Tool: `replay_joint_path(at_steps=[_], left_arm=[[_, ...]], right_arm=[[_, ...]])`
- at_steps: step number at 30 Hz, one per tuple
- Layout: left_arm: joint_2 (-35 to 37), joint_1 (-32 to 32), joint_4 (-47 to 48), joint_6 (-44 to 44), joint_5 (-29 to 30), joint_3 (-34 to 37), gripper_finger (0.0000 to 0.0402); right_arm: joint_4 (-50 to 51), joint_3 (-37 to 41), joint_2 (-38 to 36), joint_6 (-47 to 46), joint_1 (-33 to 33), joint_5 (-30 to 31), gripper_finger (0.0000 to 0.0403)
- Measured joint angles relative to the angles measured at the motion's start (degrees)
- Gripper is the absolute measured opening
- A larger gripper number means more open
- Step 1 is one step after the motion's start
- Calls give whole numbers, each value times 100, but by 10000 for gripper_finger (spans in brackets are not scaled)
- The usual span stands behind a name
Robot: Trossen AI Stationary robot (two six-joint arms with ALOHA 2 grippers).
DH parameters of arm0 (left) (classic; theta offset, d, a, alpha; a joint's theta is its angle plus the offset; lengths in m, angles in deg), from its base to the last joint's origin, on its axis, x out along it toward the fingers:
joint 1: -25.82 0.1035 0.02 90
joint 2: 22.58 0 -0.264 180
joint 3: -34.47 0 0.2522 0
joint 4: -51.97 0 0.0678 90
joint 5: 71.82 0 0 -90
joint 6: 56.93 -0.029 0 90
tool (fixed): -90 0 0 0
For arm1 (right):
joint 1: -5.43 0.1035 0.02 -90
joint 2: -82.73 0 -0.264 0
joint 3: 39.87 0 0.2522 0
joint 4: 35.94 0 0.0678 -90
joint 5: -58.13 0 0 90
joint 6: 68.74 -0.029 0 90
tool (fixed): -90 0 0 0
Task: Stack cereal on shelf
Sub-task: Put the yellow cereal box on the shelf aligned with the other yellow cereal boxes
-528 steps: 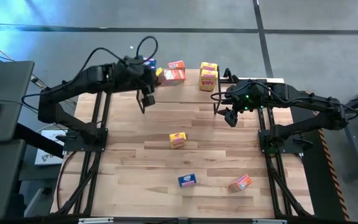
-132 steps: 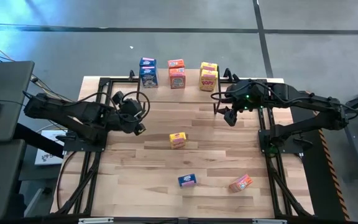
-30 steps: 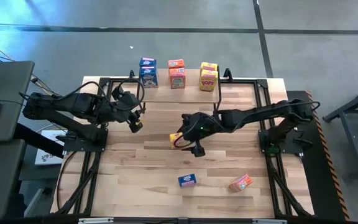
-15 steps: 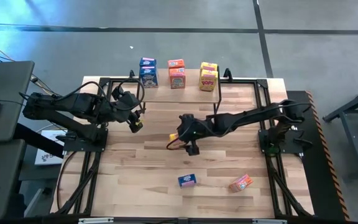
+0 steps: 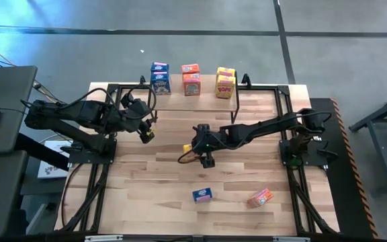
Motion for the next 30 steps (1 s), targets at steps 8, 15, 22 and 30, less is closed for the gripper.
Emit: replay_joint_path(at_steps=[8,15,22,30], left_arm=[[0,0,0,-2,-2,0,158],[-2,0,1,-2,-2,0,158],[-2,0,0,-2,-2,0,158],[-11,0,1,-2,-2,2,158]], right_arm=[[50,0,0,-14,0,-23,314],[117,0,0,-14,0,-47,283],[115,0,0,-16,0,-44,248],[115,0,0,-16,0,-44,215]])
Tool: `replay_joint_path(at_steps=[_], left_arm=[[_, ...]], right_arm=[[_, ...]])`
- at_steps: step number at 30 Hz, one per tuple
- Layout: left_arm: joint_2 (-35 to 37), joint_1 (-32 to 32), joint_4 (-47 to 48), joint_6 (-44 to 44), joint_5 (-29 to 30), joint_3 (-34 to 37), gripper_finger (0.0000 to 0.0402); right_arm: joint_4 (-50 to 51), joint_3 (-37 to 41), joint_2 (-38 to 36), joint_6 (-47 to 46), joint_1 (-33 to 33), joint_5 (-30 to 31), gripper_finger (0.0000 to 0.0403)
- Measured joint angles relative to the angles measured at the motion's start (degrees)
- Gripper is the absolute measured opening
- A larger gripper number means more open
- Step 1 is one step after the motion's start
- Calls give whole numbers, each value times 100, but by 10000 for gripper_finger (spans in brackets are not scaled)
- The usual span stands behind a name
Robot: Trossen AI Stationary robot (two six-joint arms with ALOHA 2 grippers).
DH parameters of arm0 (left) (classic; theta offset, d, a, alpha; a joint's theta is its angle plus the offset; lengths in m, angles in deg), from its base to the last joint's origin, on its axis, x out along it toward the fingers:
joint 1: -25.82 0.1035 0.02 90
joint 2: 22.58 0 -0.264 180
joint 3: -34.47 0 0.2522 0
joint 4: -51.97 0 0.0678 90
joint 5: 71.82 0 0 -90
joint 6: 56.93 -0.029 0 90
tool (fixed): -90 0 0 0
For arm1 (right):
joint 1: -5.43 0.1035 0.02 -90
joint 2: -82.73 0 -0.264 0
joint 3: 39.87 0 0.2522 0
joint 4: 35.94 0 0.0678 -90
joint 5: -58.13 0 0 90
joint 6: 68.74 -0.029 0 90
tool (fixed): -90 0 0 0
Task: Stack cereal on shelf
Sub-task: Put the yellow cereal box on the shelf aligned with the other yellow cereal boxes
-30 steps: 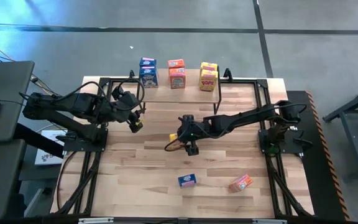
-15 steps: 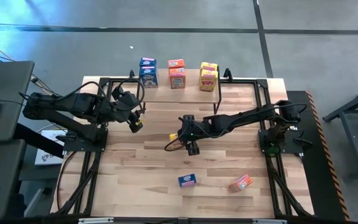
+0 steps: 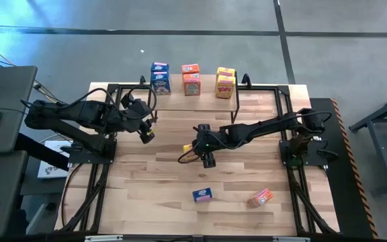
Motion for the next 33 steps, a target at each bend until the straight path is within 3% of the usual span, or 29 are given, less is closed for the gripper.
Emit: replay_joint_path(at_steps=[8,18,33], left_arm=[[0,0,1,0,0,0,158],[0,0,1,0,0,0,158],[4,-1,1,251,4,0,158]], right_arm=[[-2,0,-2,0,0,4,188],[61,0,-86,0,0,7,183],[771,-4,-1193,2,-167,285,183]])
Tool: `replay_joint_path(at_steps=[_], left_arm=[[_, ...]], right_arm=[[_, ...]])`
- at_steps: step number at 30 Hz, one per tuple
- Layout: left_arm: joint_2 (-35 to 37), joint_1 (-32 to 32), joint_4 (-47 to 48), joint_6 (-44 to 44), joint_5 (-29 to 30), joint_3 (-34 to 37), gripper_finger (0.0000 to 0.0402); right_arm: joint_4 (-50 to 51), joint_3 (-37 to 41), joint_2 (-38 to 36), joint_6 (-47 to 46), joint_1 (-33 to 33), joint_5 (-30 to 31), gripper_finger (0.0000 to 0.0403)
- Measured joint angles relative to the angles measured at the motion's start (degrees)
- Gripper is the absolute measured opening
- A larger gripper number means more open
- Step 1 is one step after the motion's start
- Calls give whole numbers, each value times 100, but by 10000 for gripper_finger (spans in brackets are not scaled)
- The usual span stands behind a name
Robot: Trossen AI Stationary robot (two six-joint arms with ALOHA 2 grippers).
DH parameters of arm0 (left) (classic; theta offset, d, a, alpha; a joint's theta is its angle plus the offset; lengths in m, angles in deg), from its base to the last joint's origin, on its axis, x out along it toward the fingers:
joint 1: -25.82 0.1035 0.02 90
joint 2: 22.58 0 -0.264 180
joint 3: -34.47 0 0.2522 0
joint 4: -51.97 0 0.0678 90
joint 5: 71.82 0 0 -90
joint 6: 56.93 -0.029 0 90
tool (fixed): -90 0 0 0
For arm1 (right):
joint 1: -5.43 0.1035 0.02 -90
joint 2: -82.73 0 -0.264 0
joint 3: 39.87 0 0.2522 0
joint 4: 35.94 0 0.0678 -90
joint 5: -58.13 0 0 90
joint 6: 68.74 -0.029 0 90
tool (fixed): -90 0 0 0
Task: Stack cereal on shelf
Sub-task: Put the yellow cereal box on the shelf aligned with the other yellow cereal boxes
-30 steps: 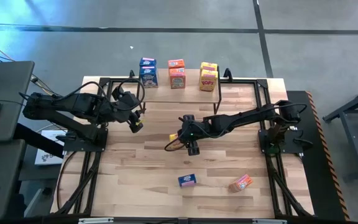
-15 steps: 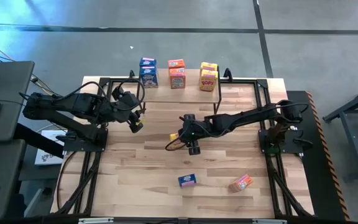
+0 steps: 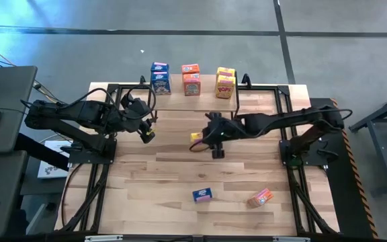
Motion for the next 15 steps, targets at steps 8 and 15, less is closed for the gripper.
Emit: replay_joint_path(at_steps=[8,15], left_arm=[[0,-1,-2,0,28,0,158],[0,1,-3,0,44,0,158]], right_arm=[[463,-2,-810,21,-378,221,183],[806,-2,-1475,154,-820,547,183]])
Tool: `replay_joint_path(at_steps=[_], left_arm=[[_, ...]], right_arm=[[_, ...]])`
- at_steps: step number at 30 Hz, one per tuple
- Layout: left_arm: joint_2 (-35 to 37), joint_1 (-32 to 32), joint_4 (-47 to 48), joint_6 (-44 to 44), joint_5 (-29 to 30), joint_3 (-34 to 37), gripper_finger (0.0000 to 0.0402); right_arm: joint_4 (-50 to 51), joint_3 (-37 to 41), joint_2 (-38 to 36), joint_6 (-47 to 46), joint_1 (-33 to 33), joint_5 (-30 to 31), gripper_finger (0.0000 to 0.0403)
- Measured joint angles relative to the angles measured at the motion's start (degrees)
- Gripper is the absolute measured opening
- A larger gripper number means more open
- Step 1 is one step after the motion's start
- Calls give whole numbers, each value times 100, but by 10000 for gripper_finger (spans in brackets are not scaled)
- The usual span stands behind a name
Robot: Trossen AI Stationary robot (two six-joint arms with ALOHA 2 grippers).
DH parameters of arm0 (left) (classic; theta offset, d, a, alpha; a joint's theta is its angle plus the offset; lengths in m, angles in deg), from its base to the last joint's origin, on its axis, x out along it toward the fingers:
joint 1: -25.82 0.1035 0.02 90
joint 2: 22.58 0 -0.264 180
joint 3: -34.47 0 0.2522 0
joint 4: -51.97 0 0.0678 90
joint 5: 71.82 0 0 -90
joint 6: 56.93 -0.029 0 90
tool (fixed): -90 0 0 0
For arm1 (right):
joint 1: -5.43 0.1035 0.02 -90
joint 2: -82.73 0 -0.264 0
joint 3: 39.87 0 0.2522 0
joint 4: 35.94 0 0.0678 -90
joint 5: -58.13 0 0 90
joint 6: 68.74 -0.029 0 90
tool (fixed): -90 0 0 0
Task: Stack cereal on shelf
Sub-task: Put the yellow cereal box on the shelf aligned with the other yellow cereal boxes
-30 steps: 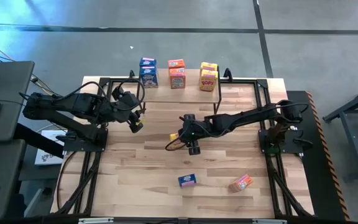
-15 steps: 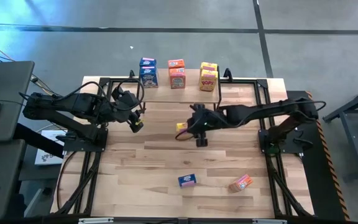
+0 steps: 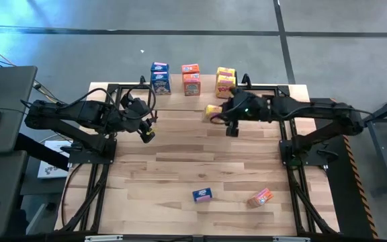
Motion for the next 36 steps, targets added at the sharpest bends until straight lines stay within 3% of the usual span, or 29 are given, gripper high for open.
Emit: replay_joint_path(at_steps=[8,17,36], left_arm=[[0,0,0,0,0,0,158],[0,0,-2,0,-2,0,158],[0,-1,0,0,-18,0,158]], right_arm=[[739,-469,-280,57,-538,-16,183],[1609,-1330,-234,454,-1009,-599,183],[1827,-1351,406,1149,-1861,-1469,183]])
